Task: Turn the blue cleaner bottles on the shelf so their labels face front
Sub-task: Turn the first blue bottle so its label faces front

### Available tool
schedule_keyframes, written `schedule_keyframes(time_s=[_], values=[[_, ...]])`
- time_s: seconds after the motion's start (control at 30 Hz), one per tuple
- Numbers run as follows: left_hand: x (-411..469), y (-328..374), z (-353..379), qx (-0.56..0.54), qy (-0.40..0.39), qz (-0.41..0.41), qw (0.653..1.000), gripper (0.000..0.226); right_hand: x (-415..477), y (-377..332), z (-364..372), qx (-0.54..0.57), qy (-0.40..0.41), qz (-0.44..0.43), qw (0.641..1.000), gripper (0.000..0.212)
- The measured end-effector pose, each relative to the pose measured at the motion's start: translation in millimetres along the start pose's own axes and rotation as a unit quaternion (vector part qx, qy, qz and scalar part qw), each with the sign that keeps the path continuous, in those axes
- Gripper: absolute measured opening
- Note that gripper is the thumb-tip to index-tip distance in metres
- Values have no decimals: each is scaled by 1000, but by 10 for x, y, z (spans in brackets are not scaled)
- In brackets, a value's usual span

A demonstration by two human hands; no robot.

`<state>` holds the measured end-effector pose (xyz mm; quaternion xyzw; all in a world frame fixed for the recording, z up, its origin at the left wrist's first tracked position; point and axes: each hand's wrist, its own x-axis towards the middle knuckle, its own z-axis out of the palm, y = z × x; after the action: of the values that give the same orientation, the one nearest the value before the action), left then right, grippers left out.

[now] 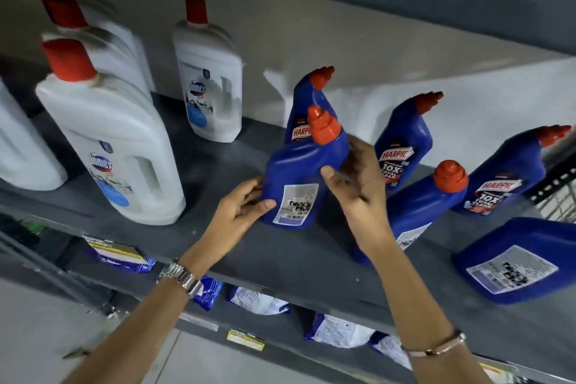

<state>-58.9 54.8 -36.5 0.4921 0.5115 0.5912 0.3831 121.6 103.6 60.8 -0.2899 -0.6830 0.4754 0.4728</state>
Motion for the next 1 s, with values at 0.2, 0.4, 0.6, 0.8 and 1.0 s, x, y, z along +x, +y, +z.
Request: schedule_keyframes(time_s=[0.2, 0.4, 0.6, 0.8, 1.0], values=[[189, 670, -39, -11, -66, 50, 997, 45, 289, -761, -255, -54, -47, -41, 997, 56], [145, 684, 101, -76, -28, 55, 995, 56, 386, -959, -343, -152, -57, -64, 985, 59], [-144, 345, 567, 41, 91, 128, 987, 80, 254, -764, -125, -194, 76, -28, 978, 52], [-120, 292, 591, 54, 95, 120, 987, 82, 248, -803, -83, -173, 50, 27, 983, 54], [-108, 364, 456, -58, 76, 149, 984, 66, 381, -857, -371, -39, -110, 57, 992, 48]])
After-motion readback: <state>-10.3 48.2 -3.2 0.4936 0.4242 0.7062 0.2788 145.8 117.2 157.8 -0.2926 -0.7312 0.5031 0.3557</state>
